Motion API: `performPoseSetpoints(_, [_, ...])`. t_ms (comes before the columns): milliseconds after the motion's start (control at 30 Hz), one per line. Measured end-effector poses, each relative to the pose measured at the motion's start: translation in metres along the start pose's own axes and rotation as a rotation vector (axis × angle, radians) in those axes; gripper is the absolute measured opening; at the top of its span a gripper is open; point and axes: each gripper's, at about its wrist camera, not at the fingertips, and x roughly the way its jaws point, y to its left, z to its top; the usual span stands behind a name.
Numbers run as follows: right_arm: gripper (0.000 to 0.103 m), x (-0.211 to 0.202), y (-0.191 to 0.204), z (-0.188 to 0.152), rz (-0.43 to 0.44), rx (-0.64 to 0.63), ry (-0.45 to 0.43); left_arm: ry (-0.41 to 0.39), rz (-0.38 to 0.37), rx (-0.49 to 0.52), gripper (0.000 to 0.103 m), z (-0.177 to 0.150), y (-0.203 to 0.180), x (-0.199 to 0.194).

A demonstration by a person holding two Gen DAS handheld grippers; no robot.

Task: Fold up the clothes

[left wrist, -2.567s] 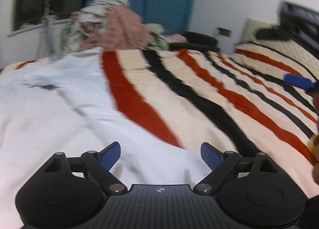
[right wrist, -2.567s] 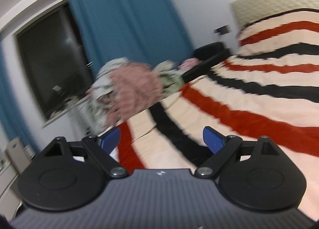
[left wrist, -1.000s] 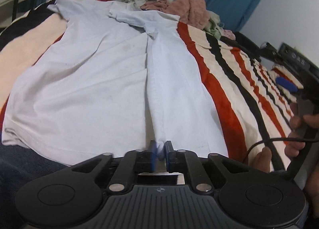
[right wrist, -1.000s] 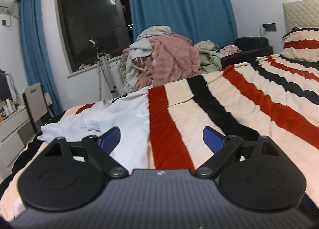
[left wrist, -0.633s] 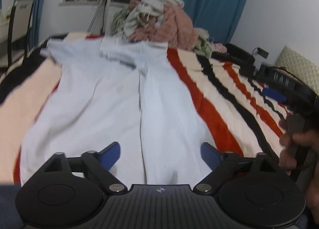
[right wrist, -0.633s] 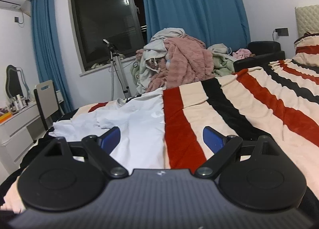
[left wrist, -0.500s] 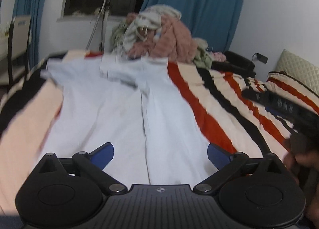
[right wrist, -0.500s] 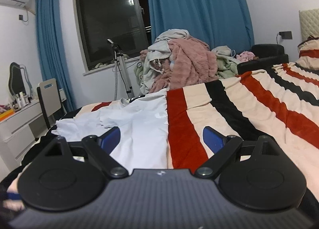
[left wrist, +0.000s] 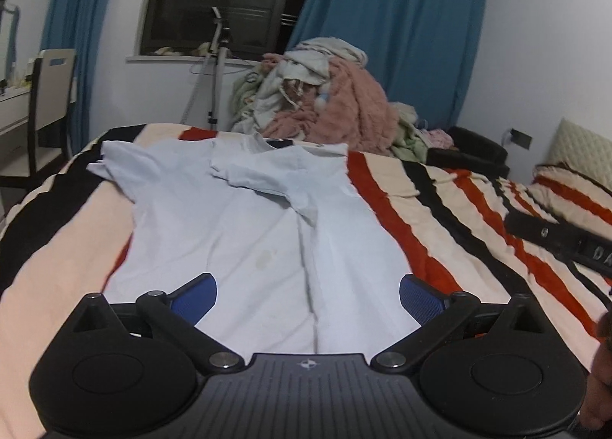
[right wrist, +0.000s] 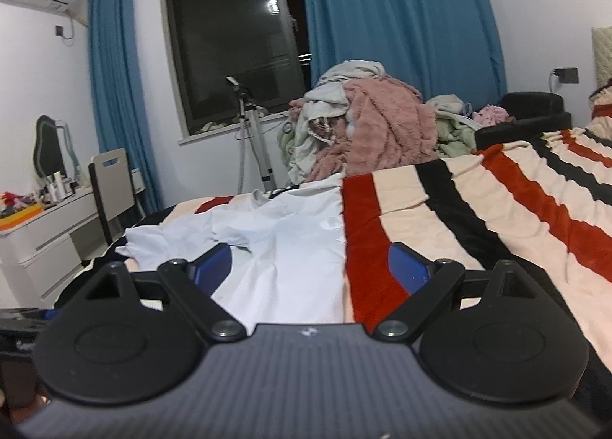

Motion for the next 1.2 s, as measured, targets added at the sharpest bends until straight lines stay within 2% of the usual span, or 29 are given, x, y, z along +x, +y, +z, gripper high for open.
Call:
performPoseSetpoints(33, [0.061,0.000,0.001,0.000,0.001,-0.002,-0.001,-0.004,0.008,-0.008,0.103,0.000,0.004,-0.001])
performPoseSetpoints(133, [0.063,0.001,0.003,-0.001,0.002,-0.009,-0.002,-0.007,0.023,-0.042,0.103,-0.002,0.011,-0.001])
performPoseSetpoints(200, [0.087,0.002,0.004,-0.001,0.003,-0.014,-0.003,0.003,0.031,-0.051,0.103,-0.004,0.012,0.000])
performPoseSetpoints(233, [0.091,0.002,0.005,-0.001,0.004,-0.016,-0.004,0.004,0.031,-0.047,0.103,-0.004,0.011,0.000])
performPoseSetpoints(467, [0.089,0.004,0.010,-0.002,0.008,-0.032,-0.007,-0.026,0.052,0.010,0.103,-0.004,0.000,-0.007])
performPoseSetpoints(600, [0.089,0.004,0.010,-0.004,0.004,-0.034,0.004,-0.031,0.073,0.005,0.103,-0.001,0.003,-0.013])
performPoseSetpoints(667, [0.089,0.006,0.011,-0.006,0.003,-0.041,0.014,-0.039,0.106,-0.014,0.103,0.000,0.008,-0.018])
performPoseSetpoints(800, [0.089,0.021,0.016,-0.010,0.042,-0.054,0.073,-0.055,0.144,-0.035,0.102,0.003,0.017,-0.029])
performPoseSetpoints(833, [0.087,0.029,0.020,-0.010,0.053,-0.069,0.095,-0.068,0.144,-0.042,0.102,0.006,0.021,-0.032])
performPoseSetpoints(867, [0.078,0.039,0.026,-0.007,0.060,-0.084,0.116,-0.082,0.144,-0.050,0.102,0.008,0.025,-0.036])
performPoseSetpoints(900, [0.075,0.049,0.032,-0.005,0.066,-0.099,0.137,-0.092,0.143,-0.065,0.102,0.011,0.031,-0.040])
performPoseSetpoints(1033, [0.075,0.103,0.063,0.002,0.122,-0.155,0.192,-0.119,0.168,-0.107,0.103,0.020,0.062,-0.049])
performPoseSetpoints(1200, [0.075,0.199,0.129,-0.014,0.254,-0.251,0.257,-0.114,0.232,-0.203,0.103,0.026,0.108,-0.047])
